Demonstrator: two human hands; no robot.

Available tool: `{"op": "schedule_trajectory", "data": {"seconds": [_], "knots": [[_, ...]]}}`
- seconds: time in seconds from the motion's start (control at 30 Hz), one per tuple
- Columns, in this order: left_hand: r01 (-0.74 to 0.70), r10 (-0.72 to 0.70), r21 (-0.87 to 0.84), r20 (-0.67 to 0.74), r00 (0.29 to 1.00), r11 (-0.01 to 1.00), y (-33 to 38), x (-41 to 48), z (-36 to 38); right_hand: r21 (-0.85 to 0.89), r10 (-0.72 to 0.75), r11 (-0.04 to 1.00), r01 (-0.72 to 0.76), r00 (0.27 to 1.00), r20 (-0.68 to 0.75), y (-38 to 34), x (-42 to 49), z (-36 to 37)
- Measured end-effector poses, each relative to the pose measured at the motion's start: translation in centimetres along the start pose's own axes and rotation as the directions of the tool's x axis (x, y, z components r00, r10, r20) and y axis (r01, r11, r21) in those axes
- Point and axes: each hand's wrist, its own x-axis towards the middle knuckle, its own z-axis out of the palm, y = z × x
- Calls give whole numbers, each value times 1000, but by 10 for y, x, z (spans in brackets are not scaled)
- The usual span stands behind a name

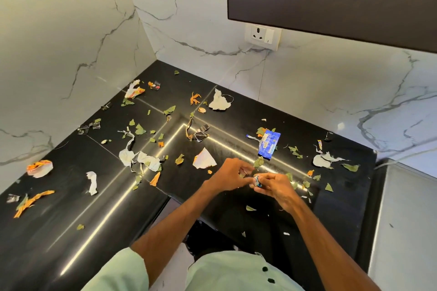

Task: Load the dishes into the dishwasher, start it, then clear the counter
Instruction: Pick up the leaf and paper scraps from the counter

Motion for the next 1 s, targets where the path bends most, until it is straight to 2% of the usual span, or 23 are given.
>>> {"op": "schedule_trajectory", "data": {"seconds": [0.07, 0.13, 0.2, 0.33, 0.43, 0.63, 0.77, 0.9, 1.0], "knots": [[124, -126, -22, -110, 986, 992, -26, 7, -10, -100, 2, 995, -8, 998, -62, -2, 3, -3], [278, -256, 38, -291, 922, 960, -55, 10, -23, -223, -35, 975, -2, 986, -162, -6, 5, -4], [422, -346, 129, -387, 855, 897, -79, 12, -34, -324, -82, 946, 2, 969, -232, -7, 6, -5], [551, -450, 353, -331, 830, 756, -106, 16, -34, -385, -105, 923, 0, 962, -251, -7, 9, -4], [546, -455, 394, -306, 836, 739, -109, 20, -27, -396, -96, 918, -8, 965, -243, -7, 11, -2], [495, -468, 198, -169, 867, 846, -104, 27, -20, -382, -87, 924, -13, 966, -243, -9, 13, 1], [383, -395, -207, -19, 918, 900, -89, 32, -13, -360, -136, 932, 38, 958, -251, -23, 12, 2], [339, -268, -515, 210, 940, 787, -42, 32, -8, -382, -236, 913, 145, 950, -204, -40, 13, 12], [420, -249, -664, 342, 906, 619, -6, 40, -6, -487, -301, 854, 185, 938, -171, -50, 17, 24]]}}
